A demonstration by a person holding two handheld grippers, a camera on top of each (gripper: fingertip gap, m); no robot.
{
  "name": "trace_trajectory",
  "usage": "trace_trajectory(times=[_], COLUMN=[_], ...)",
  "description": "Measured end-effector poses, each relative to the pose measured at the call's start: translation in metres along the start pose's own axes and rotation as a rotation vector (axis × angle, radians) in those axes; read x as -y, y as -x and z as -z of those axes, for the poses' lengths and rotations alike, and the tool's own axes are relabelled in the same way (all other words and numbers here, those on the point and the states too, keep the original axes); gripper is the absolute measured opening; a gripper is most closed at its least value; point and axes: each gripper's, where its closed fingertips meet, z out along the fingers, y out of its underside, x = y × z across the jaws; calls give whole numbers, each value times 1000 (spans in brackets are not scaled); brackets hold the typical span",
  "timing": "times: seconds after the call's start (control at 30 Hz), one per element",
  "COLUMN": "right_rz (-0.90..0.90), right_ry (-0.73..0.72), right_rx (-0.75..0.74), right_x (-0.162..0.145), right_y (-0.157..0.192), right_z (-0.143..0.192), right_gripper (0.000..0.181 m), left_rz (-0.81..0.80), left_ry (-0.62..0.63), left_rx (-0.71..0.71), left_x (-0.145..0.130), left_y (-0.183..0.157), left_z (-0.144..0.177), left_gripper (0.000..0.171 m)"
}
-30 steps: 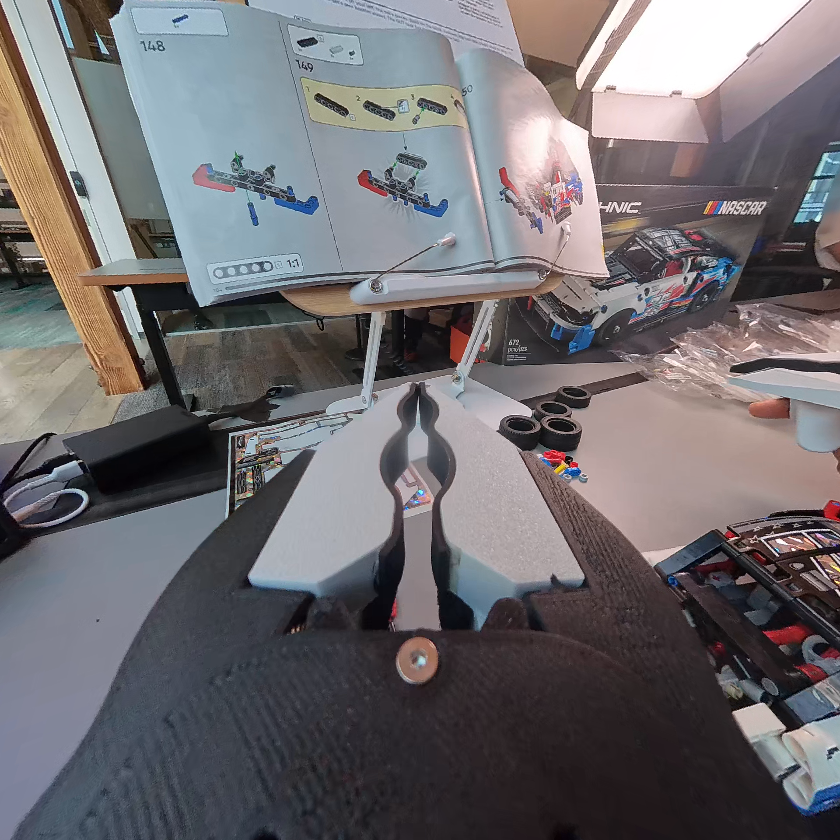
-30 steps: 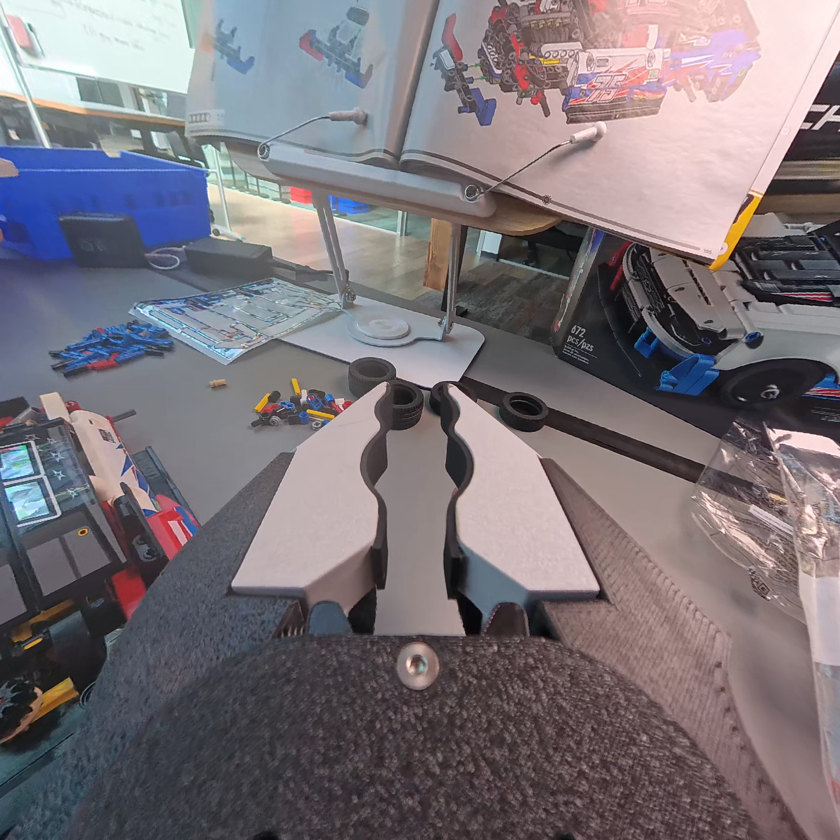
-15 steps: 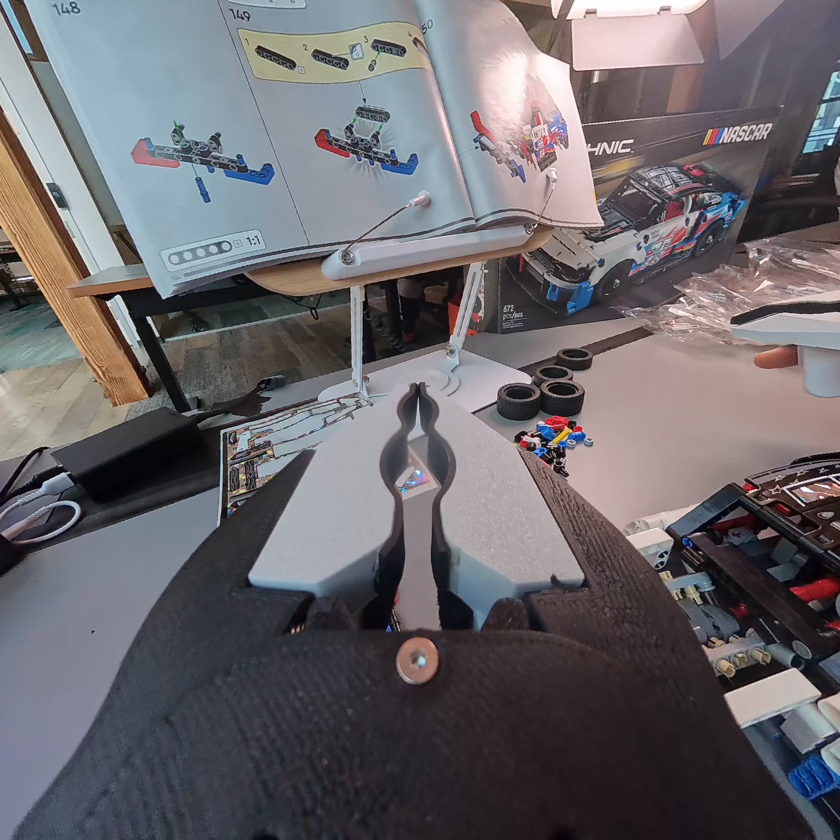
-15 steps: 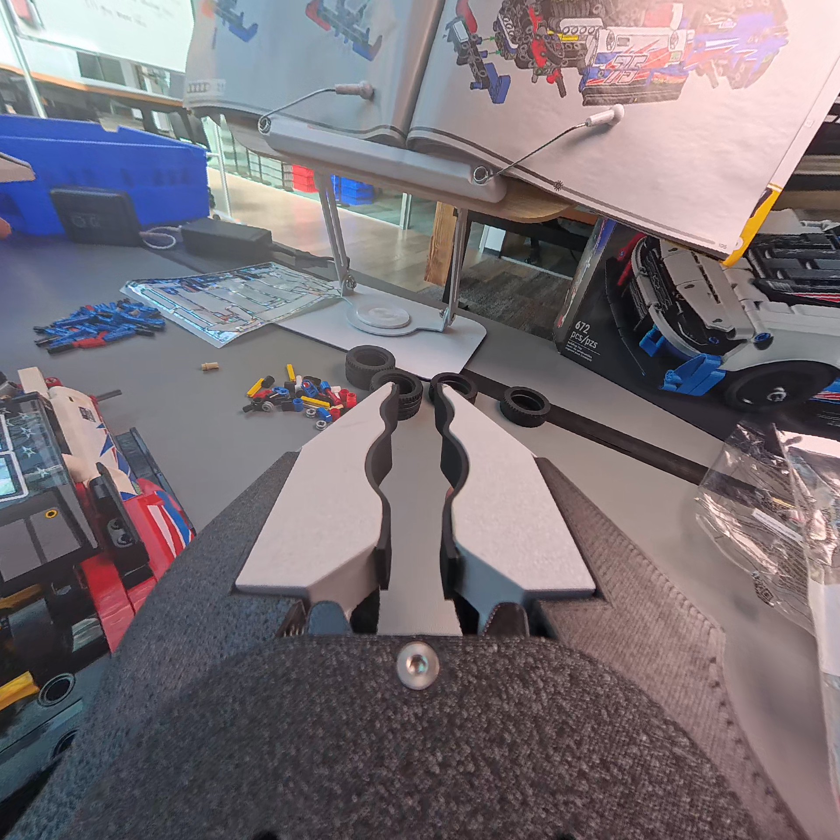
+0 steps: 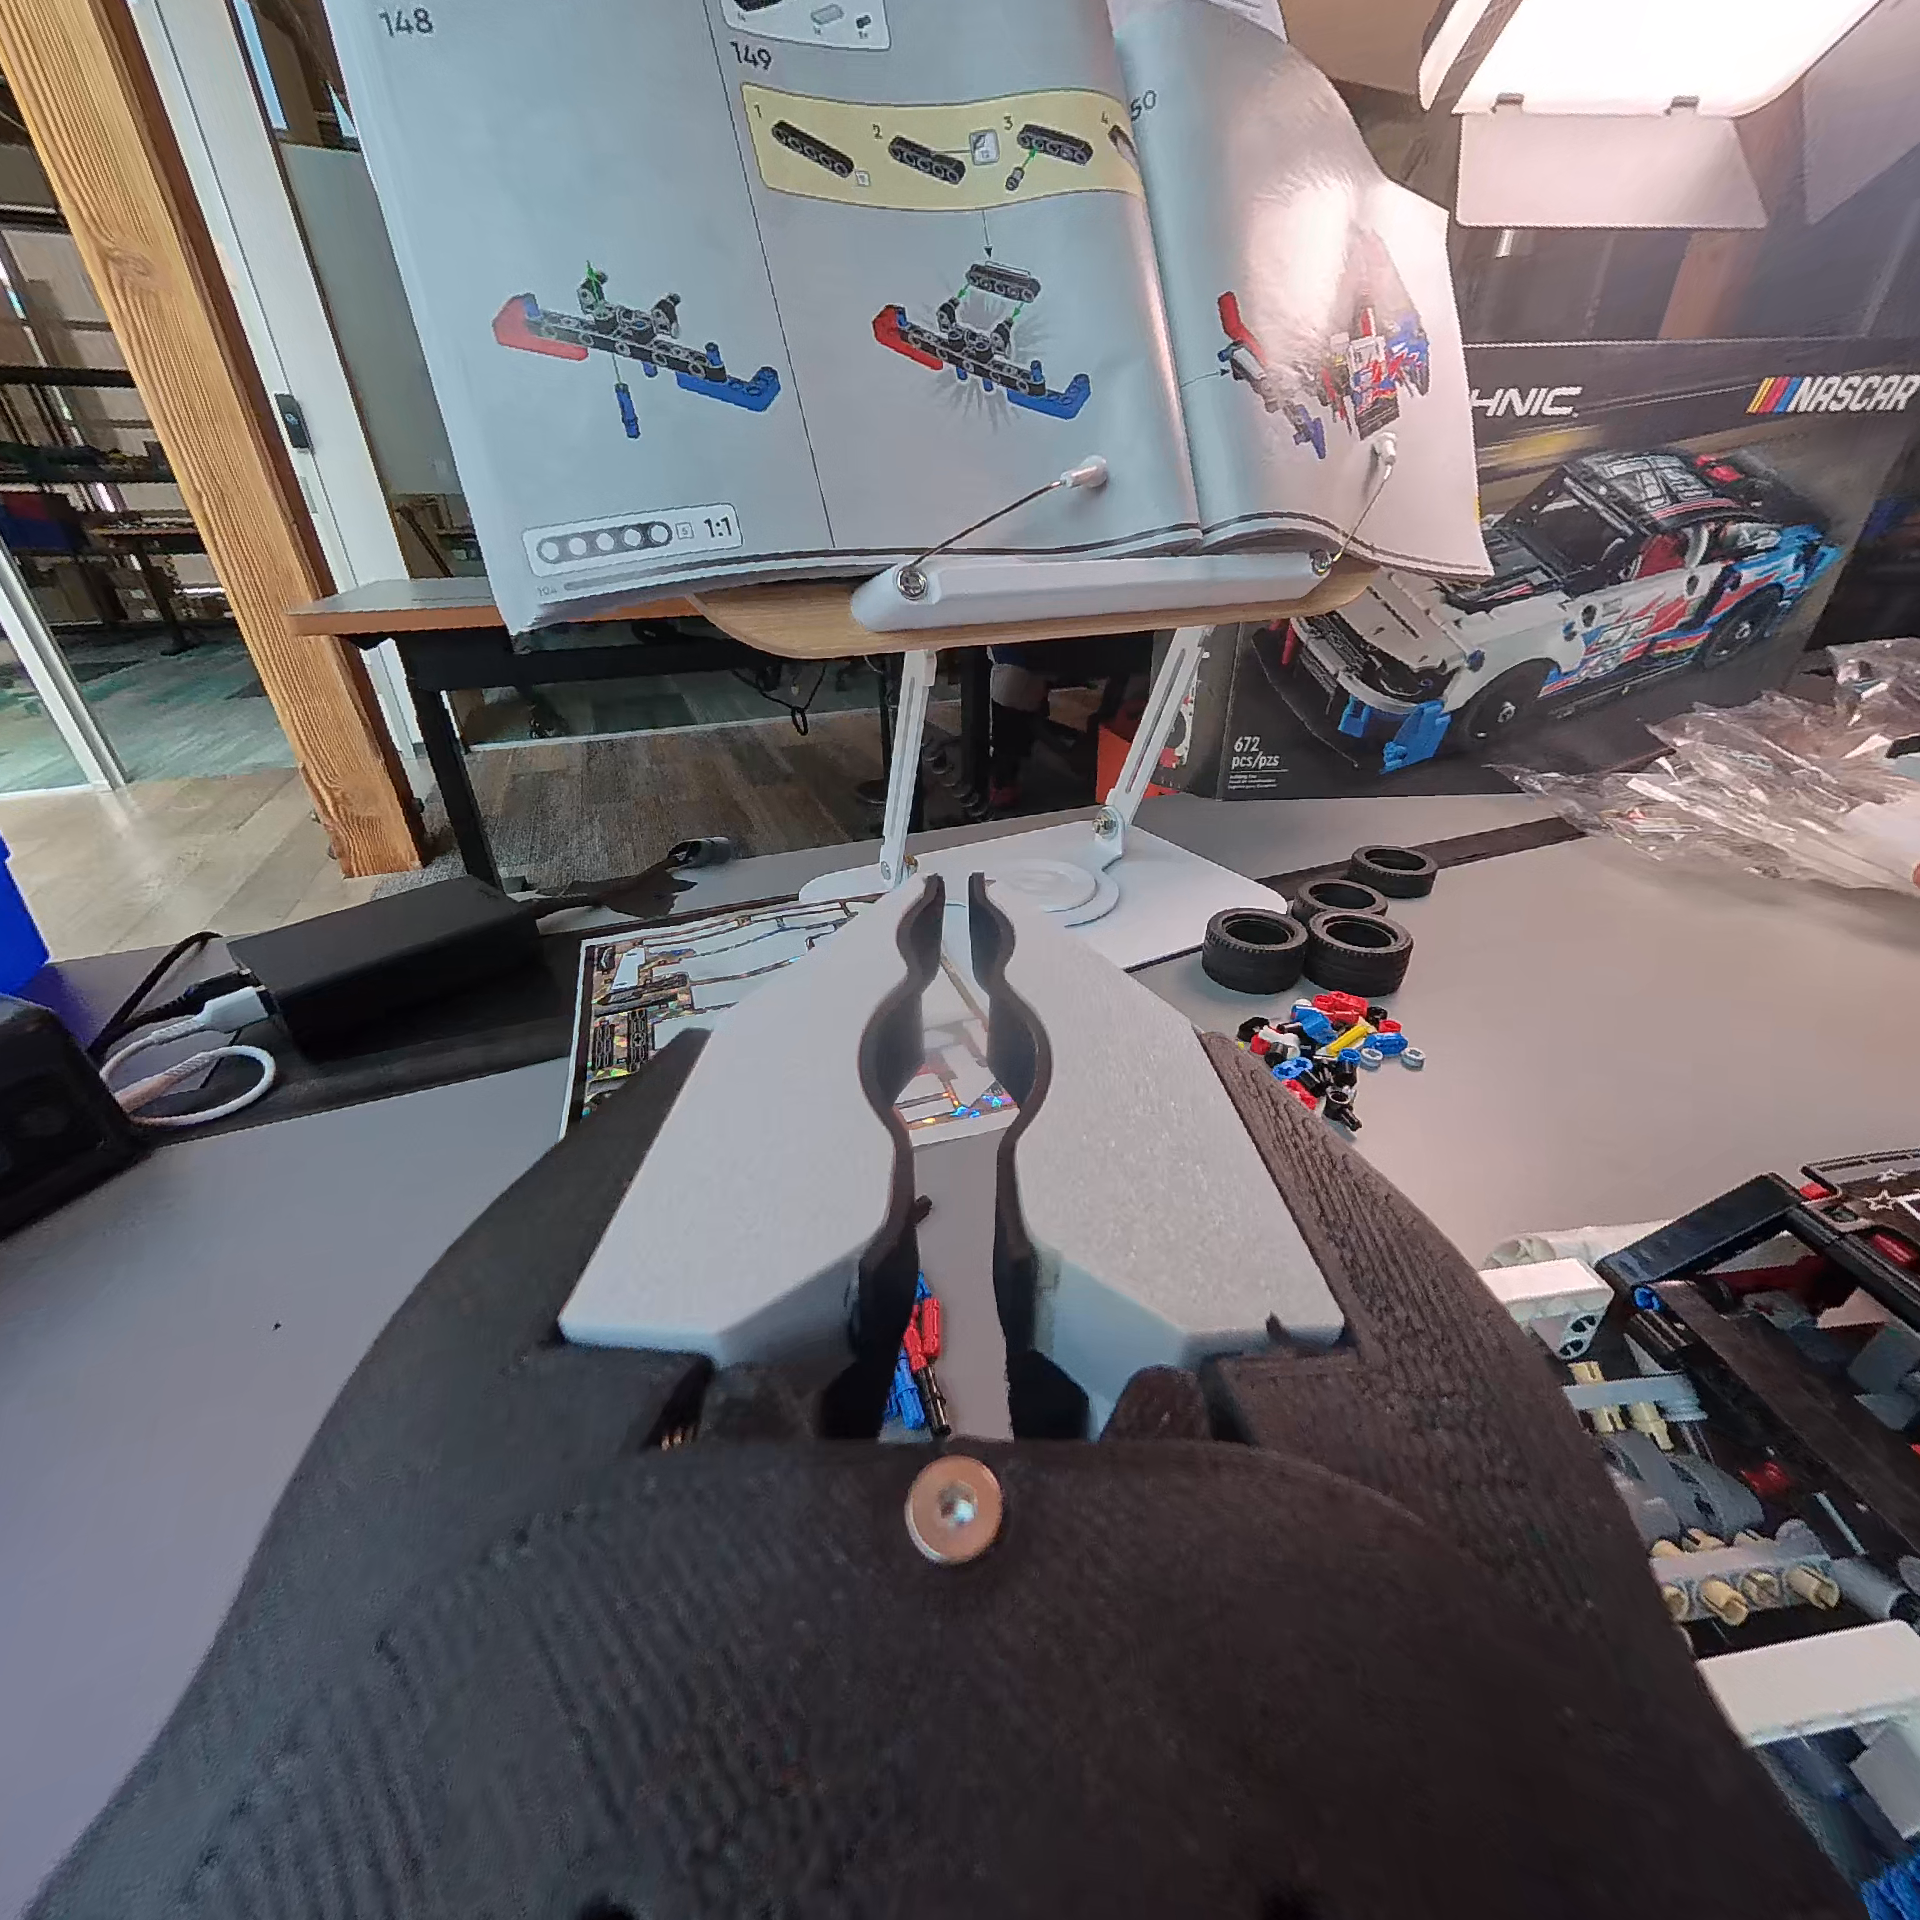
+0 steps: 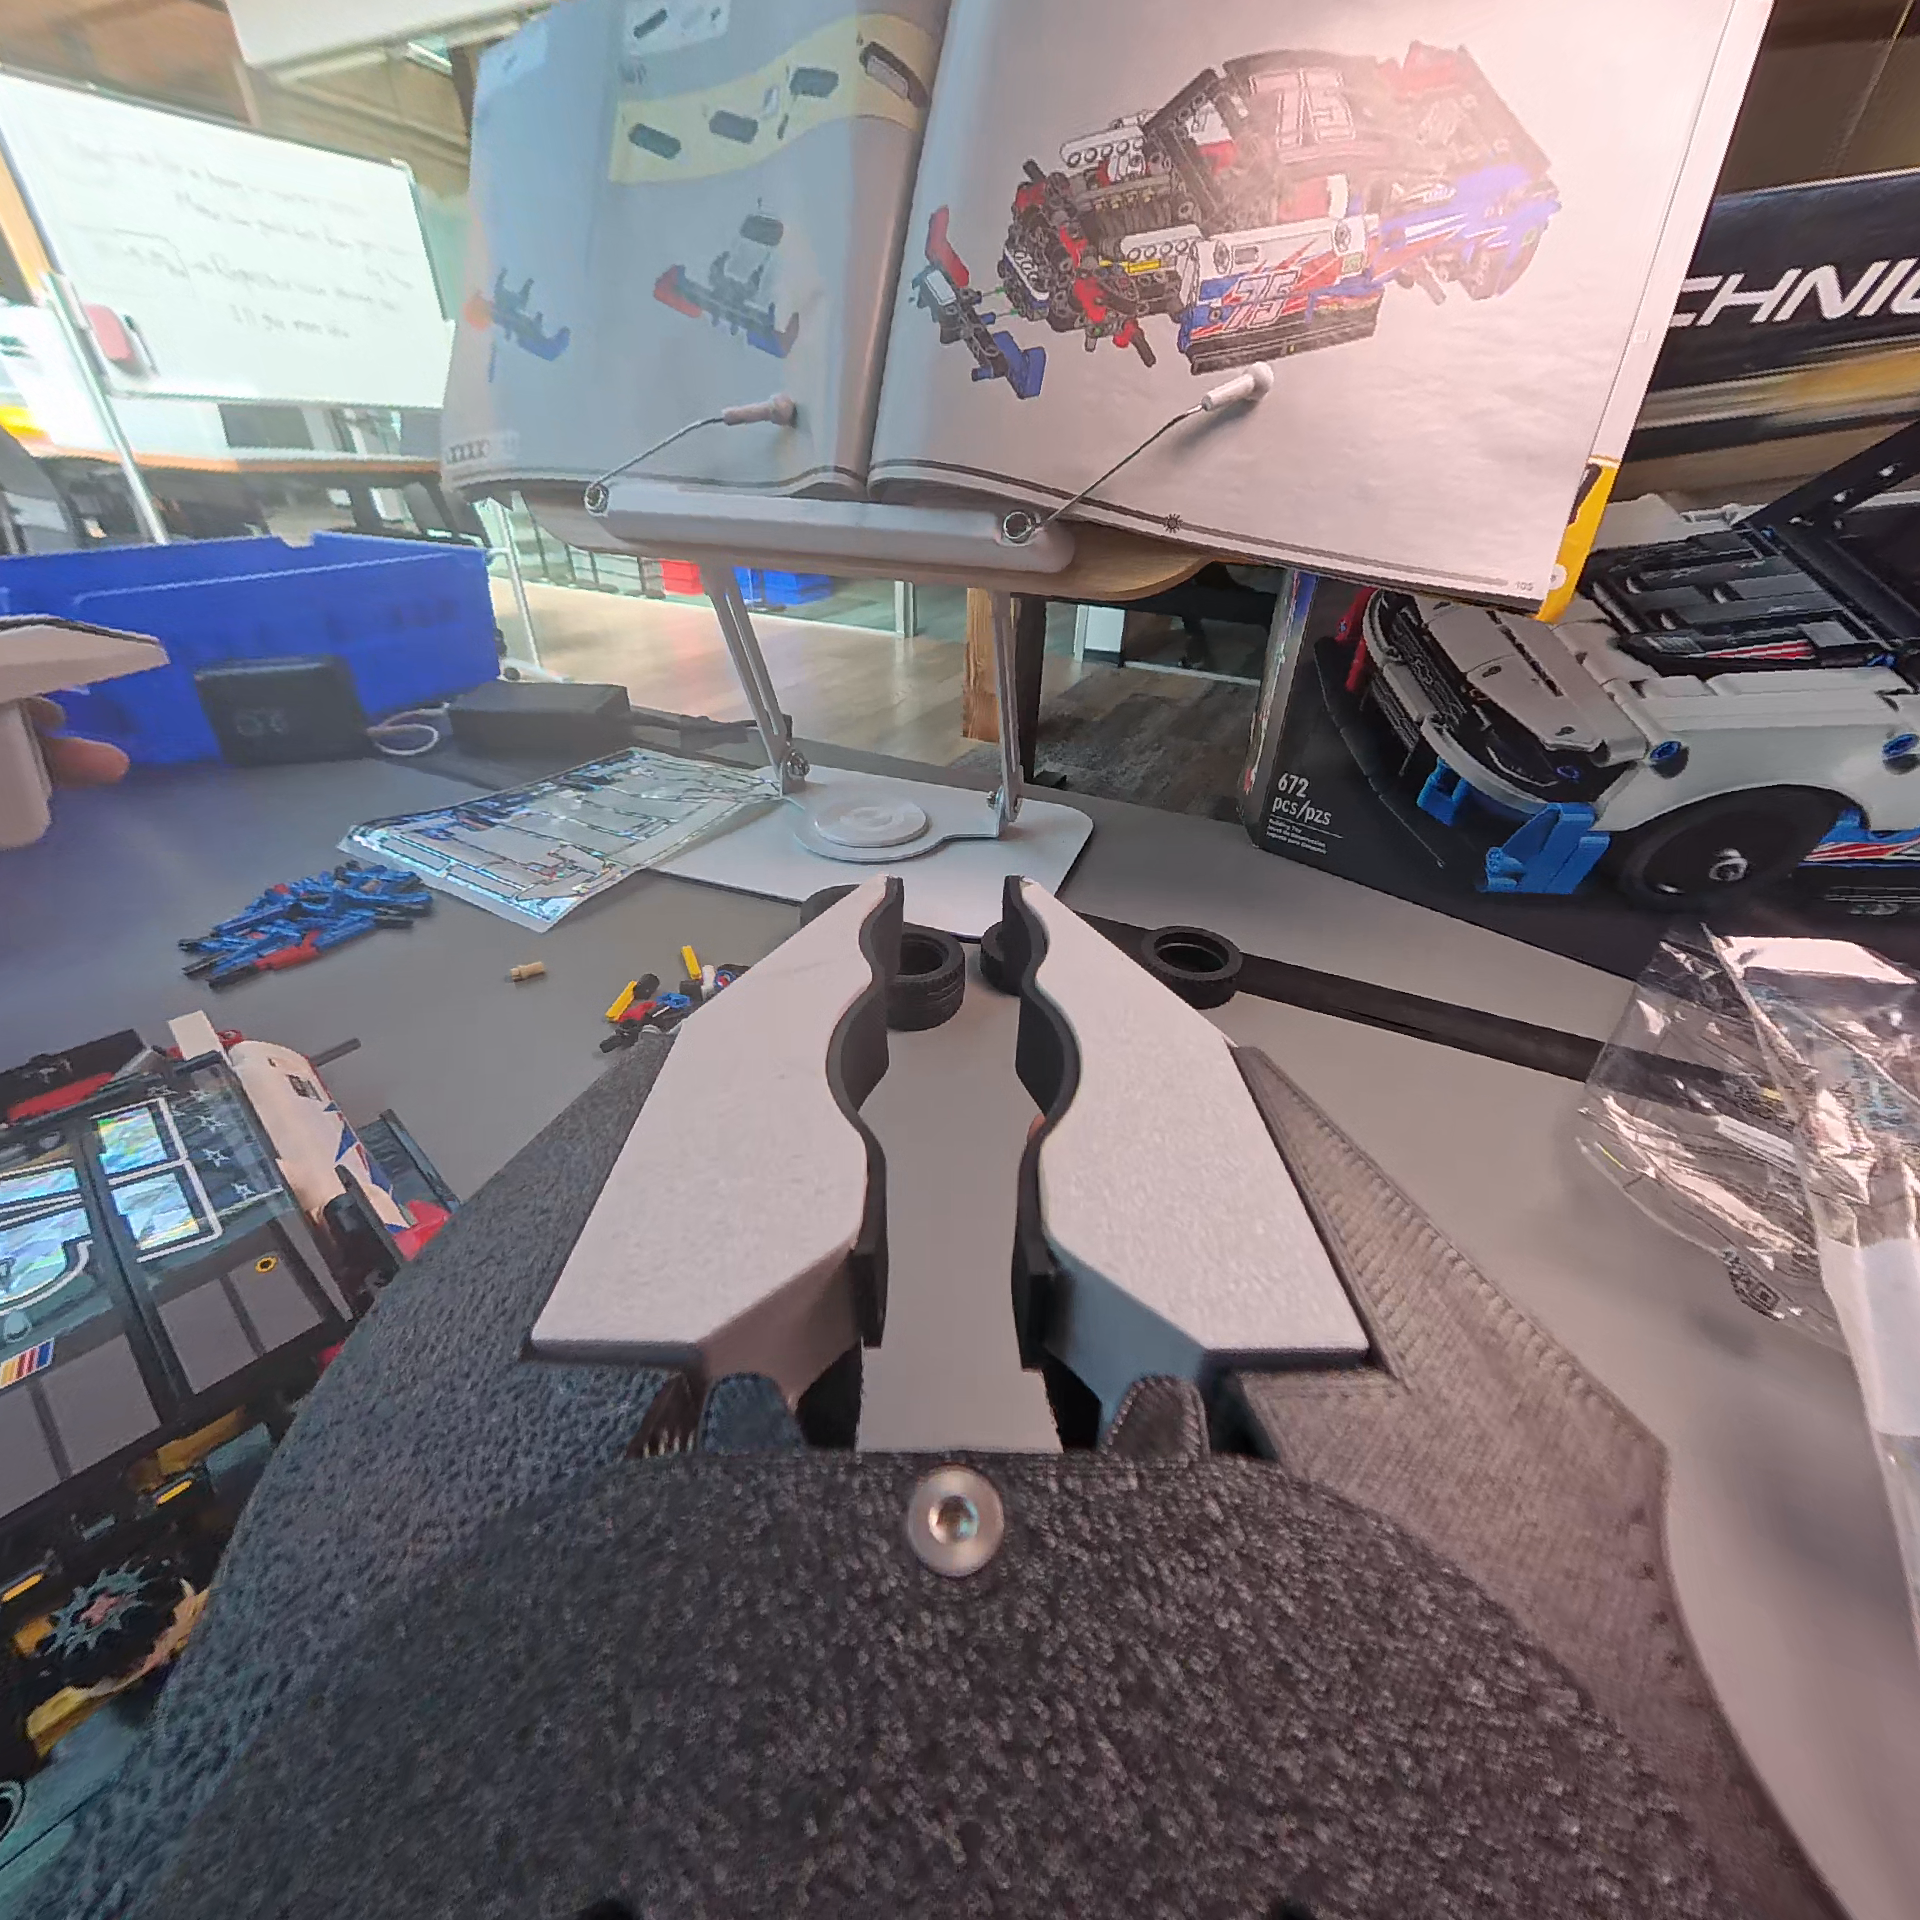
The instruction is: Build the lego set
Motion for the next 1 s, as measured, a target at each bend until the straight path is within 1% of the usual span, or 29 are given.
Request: trace_trajectory(times=[0.1, 0.17, 0.27, 0.33, 0.43, 0.53, 0.6, 0.67, 0.77, 0.87, 1.0], right_rz=[7, 2, -2, -7, 12, 39, 44, 44, 45, 46, 62], right_ry=[-1, 5, 14, 24, 28, 32, 41, 47, 54, 49, 59], right_rx=[-14, -16, -19, -13, -15, -15, -11, -5, 1, 11, 22], right_x=[1, 0, -4, -7, -9, -10, -13, -15, -16, -14, -17], right_y=[-4, -5, -6, -4, -2, -1, -1, -1, 0, 4, 9], right_z=[0, 0, -1, -2, -2, -3, -4, -5, -6, -4, -6], right_gripper=[16, 16, 14, 14, 13, 12, 12, 12, 12, 11, 9], left_rz=[-17, -22, -30, -44, -77, -113, -135, -158, -183, -197, -195], left_ry=[-4, -19, -62, -97, -139, -144, -132, -116, -102, -64, -50], left_rx=[11, 24, 58, 75, 97, 115, 123, 142, 134, 149, 149], left_x=[3, 11, 43, 71, 114, 146, 160, 171, 178, 174, 173], left_y=[1, 4, 15, 28, 51, 77, 94, 112, 124, 130, 124], left_z=[1, 1, -10, -25, -58, -98, -124, -145, -160, -162, -159], left_gripper=[3, 0, 0, 0, 0, 0, 0, 0, 0, 0, 0])
